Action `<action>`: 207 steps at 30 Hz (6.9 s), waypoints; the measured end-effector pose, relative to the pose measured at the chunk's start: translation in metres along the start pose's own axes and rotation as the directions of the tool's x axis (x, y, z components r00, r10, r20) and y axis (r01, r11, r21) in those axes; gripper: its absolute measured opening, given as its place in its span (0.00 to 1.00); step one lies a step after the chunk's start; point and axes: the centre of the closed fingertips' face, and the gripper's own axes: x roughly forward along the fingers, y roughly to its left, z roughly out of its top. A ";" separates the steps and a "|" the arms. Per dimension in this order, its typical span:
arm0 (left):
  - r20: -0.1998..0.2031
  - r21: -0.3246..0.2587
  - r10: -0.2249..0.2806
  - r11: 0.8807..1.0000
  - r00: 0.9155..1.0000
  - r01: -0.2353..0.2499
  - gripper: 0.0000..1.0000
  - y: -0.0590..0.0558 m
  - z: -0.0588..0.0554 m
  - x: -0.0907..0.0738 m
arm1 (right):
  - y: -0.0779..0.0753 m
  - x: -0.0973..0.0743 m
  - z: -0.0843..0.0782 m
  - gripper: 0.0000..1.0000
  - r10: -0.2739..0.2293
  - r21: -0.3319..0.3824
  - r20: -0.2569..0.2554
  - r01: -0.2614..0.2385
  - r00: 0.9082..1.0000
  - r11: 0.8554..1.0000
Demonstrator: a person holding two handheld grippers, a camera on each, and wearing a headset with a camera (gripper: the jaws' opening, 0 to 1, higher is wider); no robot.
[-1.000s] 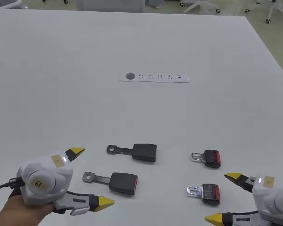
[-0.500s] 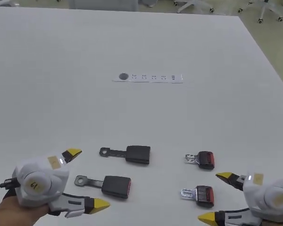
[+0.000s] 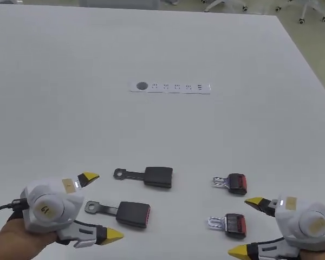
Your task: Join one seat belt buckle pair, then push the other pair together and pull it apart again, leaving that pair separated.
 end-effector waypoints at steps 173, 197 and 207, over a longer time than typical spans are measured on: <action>-0.310 0.330 -0.300 0.856 0.902 0.398 0.33 -0.022 -0.032 0.069 | 0.062 0.131 0.100 0.33 0.246 -0.135 0.102 -0.231 0.964 0.963; -0.305 0.328 -0.312 0.852 0.900 0.407 0.33 -0.021 -0.034 0.067 | 0.059 0.127 0.093 0.33 0.242 -0.180 0.077 -0.225 0.967 0.958; -0.254 0.319 -0.354 0.848 0.900 0.424 0.33 -0.020 -0.036 0.065 | 0.056 0.127 0.093 0.33 0.244 -0.239 0.085 -0.218 0.966 0.946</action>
